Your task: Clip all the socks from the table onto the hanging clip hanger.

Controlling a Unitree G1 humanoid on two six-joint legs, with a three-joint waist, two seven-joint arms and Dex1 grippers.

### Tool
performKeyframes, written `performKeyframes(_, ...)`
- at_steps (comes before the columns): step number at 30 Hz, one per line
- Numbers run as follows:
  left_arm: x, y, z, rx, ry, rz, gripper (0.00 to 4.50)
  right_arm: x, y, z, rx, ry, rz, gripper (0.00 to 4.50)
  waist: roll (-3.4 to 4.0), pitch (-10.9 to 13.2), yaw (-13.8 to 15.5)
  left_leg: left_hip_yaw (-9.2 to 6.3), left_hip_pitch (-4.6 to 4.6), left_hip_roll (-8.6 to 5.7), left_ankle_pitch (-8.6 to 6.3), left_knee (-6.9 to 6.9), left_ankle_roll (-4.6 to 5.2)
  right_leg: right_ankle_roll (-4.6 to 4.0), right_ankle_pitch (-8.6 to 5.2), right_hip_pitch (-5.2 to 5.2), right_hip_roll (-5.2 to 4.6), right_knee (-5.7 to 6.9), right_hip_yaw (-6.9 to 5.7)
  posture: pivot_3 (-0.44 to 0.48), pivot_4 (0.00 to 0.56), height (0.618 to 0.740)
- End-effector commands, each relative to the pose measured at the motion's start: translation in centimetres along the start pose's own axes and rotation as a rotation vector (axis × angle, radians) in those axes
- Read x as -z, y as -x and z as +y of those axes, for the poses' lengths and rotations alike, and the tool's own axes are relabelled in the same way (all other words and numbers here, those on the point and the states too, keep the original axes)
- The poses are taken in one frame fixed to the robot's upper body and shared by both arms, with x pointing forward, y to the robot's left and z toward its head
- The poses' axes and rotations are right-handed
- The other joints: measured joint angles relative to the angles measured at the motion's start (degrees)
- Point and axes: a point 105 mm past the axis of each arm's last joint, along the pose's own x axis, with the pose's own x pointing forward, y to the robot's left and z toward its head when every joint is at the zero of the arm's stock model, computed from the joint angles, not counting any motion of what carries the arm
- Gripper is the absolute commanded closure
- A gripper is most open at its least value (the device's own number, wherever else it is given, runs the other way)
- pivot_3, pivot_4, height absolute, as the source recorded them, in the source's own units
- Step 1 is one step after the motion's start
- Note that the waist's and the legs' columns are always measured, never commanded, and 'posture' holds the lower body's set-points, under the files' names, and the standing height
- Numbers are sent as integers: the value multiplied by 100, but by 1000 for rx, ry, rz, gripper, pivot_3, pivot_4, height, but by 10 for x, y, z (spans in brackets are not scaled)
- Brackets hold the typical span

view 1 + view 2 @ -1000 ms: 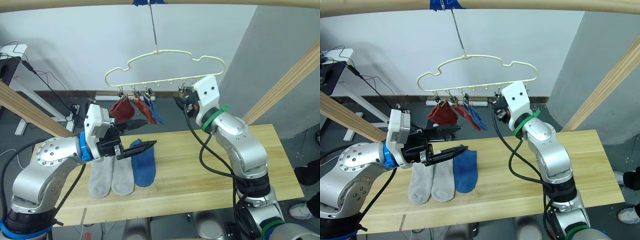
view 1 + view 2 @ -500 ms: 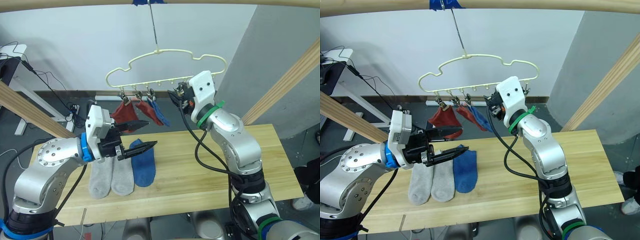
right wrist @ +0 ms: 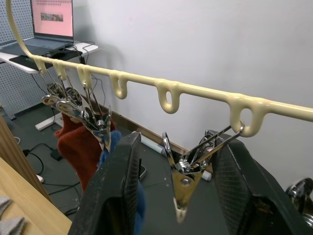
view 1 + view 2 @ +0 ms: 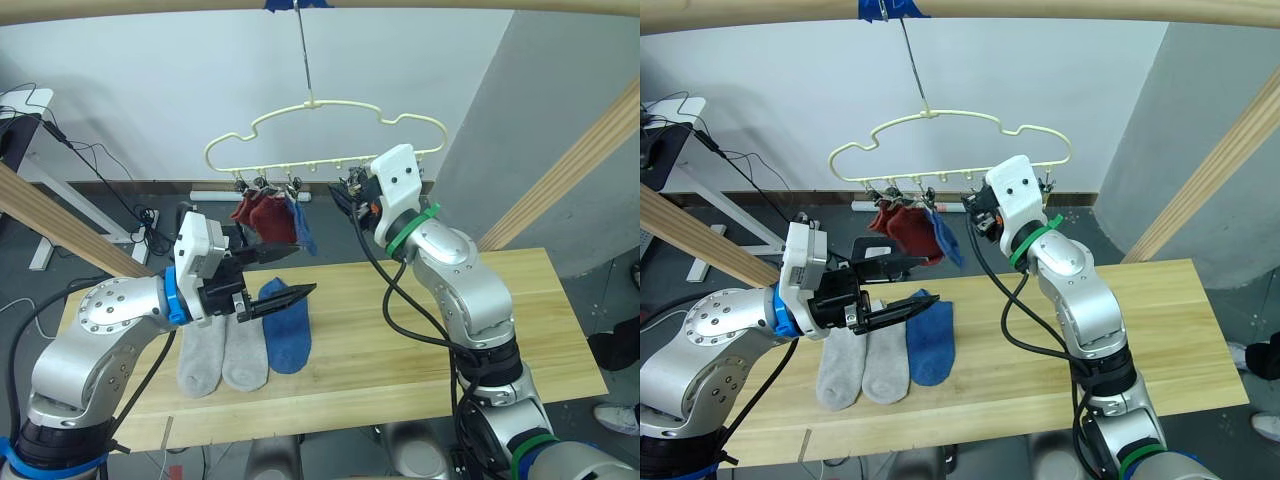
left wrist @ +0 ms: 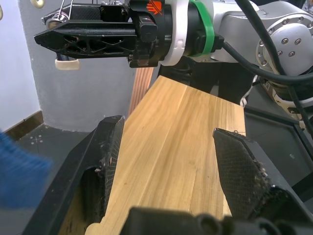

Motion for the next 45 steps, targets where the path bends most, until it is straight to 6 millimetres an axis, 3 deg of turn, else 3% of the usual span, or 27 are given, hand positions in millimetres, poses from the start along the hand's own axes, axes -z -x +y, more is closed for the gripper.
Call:
performKeyframes(1,-4,0,-4,2,-24,-13,1279,-17,0,-1,7,-7,-70,3196,0,0,0,0,0,0,0,0,0,0,0,0,0,0,0,-173,276,740)
performKeyframes(3,-3,0,-4,0,-22,-9,1279,-17,0,-1,9,-15,-72,3921,0,0,0,0,0,1,0,0,0,0,0,0,0,0,0,-174,276,740)
performKeyframes(5,-1,1,-5,0,-20,-6,1279,-18,0,-2,12,-22,-73,4312,0,0,-1,1,0,1,0,0,0,0,0,-1,0,1,1,-174,276,740)
performKeyframes(24,12,3,-3,-43,18,16,1279,-17,2,-5,24,-93,-73,4312,1,-1,-2,1,-4,3,0,3,0,-1,1,-3,0,2,1,-176,276,740)
performKeyframes(25,12,3,-3,-43,19,17,1279,-17,2,-4,18,-86,-68,3593,1,-1,-2,1,-4,3,0,4,0,-1,1,-4,0,3,1,-176,276,740)
performKeyframes(27,12,3,-3,-43,19,18,1279,-16,1,-2,13,-79,-64,2970,1,-2,-2,1,-3,2,0,3,0,-1,1,-4,0,3,0,-176,276,740)
performKeyframes(45,13,2,-4,-38,23,22,1279,-20,1,-2,21,-77,-88,2970,1,-2,-2,1,-4,2,0,4,0,-2,1,-4,0,4,1,-177,275,740)
